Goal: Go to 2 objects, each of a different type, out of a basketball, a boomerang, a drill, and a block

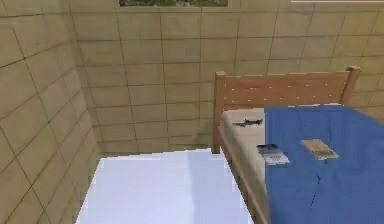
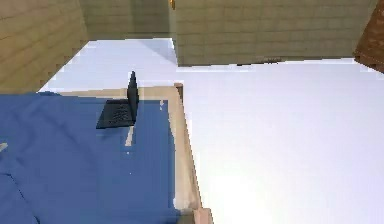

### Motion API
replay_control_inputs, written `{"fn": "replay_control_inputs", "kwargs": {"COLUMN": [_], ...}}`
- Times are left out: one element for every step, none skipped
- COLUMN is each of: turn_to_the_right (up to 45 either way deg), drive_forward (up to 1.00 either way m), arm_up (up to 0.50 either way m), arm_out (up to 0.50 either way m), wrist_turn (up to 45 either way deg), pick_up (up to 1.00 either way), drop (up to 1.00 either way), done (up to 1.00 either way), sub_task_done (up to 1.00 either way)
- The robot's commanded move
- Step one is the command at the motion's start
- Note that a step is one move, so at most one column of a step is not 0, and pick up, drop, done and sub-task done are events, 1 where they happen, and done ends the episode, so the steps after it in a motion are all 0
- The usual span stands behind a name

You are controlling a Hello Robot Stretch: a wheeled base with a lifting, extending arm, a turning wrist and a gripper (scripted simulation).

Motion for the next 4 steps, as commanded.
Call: {"fn": "replay_control_inputs", "kwargs": {"turn_to_the_right": [0.0,24.0,0.0,-45.0], "drive_forward": [0.60,0.00,0.00,0.00], "arm_up": [0.00,0.00,0.00,0.00], "arm_out": [0.00,0.00,0.00,0.00], "wrist_turn": [0.0,0.0,0.0,0.0], "pick_up": [0.00,0.00,0.00,0.00], "drop": [0.00,0.00,0.00,0.00], "done": [0.00,0.00,0.00,0.00], "sub_task_done": [0.00,0.00,1.00,0.00]}}
